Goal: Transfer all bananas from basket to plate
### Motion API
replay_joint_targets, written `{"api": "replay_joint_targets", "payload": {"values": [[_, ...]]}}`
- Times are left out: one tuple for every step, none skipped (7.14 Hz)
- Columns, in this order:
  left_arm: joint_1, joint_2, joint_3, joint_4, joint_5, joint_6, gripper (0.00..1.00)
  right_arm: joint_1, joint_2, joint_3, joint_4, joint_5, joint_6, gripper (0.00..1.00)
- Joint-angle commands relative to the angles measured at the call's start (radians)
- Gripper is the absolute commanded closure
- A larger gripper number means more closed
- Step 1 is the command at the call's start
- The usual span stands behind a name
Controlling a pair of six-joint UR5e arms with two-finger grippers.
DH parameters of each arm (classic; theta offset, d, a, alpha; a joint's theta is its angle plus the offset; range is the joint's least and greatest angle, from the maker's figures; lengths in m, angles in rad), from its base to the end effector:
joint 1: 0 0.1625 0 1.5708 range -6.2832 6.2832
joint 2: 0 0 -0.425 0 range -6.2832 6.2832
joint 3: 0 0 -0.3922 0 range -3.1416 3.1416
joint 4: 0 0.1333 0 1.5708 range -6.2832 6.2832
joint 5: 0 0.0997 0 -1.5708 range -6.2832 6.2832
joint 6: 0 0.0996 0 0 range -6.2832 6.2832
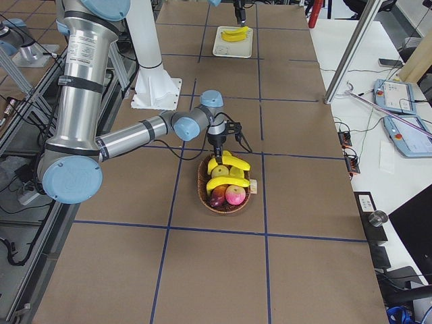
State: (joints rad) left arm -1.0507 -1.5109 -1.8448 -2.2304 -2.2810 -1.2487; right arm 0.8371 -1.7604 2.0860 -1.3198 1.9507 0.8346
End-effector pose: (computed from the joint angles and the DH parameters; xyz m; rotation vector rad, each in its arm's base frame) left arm 0.1791 -0.4503 0.4754 0.0163 1.0684 -0.3485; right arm -0.2134 -0.3806 0.4776 0.1424 -0.6633 -0.0125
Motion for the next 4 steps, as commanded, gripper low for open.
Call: {"api": "replay_joint_targets", "payload": {"values": [[0.000,0.000,-0.005,0.000,-0.002,-0.002,0.00,0.129,0.007,0.058,0.001,0.127,-0.058,1.00],[0.000,-0.003,-0.010,0.000,-0.003,-0.003,0.00,0.193,0.013,0.084,0.010,0.249,-0.061,1.00],[0.000,-0.018,-0.013,0.000,-0.005,-0.008,0.00,0.229,0.088,0.085,0.011,0.367,-0.061,1.00],[0.001,-0.052,-0.013,-0.008,-0.008,-0.087,0.00,0.229,0.145,0.079,0.011,0.437,-0.048,1.00]]}}
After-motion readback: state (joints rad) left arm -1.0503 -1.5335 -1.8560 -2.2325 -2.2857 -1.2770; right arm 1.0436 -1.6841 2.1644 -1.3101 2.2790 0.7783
